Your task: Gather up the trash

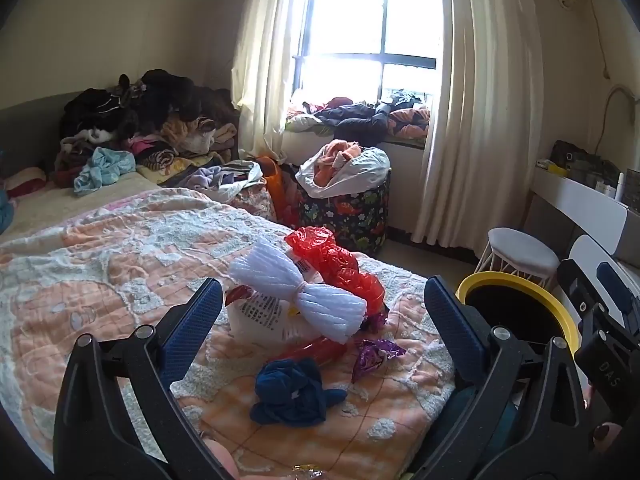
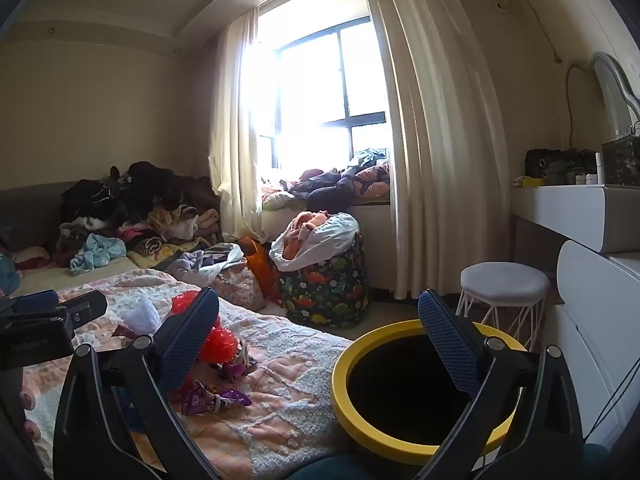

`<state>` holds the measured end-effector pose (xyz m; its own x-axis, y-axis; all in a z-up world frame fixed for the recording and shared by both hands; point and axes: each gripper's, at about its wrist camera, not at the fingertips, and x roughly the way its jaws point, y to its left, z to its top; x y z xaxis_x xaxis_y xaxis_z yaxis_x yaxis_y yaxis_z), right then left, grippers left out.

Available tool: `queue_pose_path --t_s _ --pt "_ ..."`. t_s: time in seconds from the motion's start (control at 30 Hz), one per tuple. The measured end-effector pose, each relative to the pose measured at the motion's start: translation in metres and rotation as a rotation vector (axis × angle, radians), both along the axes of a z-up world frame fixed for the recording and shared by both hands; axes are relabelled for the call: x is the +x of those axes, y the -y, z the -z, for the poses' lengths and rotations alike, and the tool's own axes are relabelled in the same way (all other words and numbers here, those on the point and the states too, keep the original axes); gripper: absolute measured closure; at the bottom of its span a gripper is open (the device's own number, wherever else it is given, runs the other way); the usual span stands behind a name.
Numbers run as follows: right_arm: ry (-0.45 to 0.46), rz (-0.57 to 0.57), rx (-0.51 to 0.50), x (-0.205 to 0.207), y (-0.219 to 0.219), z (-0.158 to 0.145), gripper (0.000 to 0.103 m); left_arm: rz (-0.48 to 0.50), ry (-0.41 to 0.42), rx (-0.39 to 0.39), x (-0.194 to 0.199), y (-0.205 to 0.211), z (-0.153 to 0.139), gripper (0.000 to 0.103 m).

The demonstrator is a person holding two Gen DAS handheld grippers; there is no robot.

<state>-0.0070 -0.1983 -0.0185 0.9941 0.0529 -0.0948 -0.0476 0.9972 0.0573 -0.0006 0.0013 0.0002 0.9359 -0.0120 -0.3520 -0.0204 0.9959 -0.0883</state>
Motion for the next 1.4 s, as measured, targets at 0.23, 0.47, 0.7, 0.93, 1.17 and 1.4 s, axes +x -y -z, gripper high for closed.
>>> queue_pose_path --t_s 0.23,0.47,0.7,0.93,1.17,1.4 --pt "-0.003 -0.001 0.003 -0.0023 0.0058 -0.0003 0.005 -0.001 -0.005 0.002 0.0006 -0.0006 0.0001 0.01" --pt "-0.011 0.001 0.001 0.0002 0.0061 -0.0021 0.005 0.001 -0.002 0.002 0.0003 -0.0007 0.0001 0.01" --pt "-0.009 -0.001 -0.005 0.0014 0.0007 0.0011 0.005 -0.001 -0.004 0.005 0.0008 -0.0006 0.0002 0.01" --pt "-0.008 -0.001 -0.007 0.0033 -0.0005 0.002 0.005 0.001 -0.003 0.004 0.0007 -0.0006 0.0002 0.01" --pt "-0.007 -0.002 -0.009 0.0035 -0.0002 0.0032 0.005 0.0 -0.003 0.004 0.0007 -0.0007 0.0003 0.01" --pt "-0.004 -0.001 -0.009 0.0016 -0.0013 0.0002 0.005 0.001 -0.001 0.002 0.0005 -0.0008 0.0002 0.01"
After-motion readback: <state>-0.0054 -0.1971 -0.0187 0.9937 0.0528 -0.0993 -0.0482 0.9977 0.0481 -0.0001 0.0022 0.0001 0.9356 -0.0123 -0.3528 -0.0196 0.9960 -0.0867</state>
